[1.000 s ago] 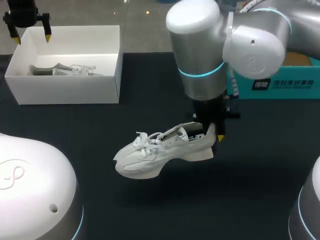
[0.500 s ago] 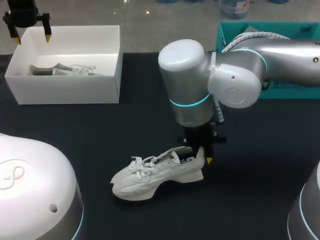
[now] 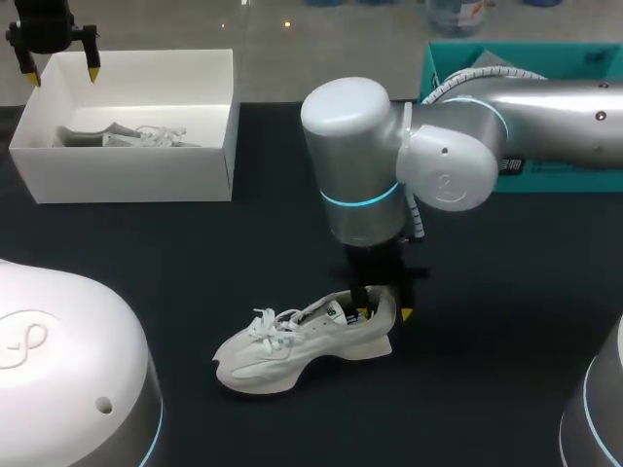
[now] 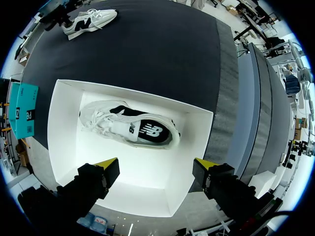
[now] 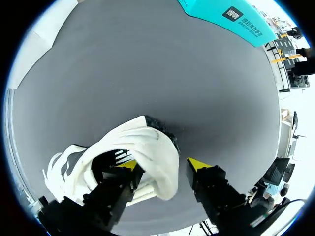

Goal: Take the shoe out of the shoebox, open the shoe tongue, remove and reinsert the insole, then place the shoe into the shoebox

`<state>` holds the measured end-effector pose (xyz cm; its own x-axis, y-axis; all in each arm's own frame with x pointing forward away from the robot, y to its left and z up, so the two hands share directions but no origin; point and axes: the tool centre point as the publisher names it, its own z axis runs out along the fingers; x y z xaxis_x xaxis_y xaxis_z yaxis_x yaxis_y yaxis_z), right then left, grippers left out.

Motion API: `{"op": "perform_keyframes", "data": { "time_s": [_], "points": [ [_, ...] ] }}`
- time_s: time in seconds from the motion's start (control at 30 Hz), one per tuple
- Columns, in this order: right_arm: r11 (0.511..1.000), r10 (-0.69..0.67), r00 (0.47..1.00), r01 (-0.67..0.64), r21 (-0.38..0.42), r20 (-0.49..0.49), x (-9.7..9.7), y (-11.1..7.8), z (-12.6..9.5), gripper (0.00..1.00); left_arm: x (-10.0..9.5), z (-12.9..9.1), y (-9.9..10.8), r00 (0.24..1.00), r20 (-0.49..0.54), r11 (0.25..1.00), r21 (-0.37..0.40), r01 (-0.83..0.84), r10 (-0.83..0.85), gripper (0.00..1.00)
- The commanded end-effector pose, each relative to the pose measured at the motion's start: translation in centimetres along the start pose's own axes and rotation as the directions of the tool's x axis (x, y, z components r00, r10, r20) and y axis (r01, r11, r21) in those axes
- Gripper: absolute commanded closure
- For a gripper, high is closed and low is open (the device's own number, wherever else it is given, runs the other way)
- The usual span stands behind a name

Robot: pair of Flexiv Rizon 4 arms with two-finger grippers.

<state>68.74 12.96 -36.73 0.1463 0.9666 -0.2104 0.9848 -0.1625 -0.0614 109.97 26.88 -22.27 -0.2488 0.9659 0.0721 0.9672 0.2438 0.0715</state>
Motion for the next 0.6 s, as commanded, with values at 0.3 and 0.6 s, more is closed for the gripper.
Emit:
{"op": "perform_keyframes", "data": {
  "time_s": [0.3,0.6],
  "points": [
    [0.951,-0.306,0.919,0.281,-0.132,-0.249,-6.1,-0.9,-7.2,0.00,0.1,0.0,0.0,1.000,-0.001,1.000,-0.001,-0.001,0.001,0.00],
    [0.838,-0.545,0.789,0.507,-0.200,-0.284,-7.6,-0.9,-8.2,0.00,0.1,0.0,0.0,1.000,-0.001,1.000,-0.001,-0.001,0.001,0.00]
  ]
}}
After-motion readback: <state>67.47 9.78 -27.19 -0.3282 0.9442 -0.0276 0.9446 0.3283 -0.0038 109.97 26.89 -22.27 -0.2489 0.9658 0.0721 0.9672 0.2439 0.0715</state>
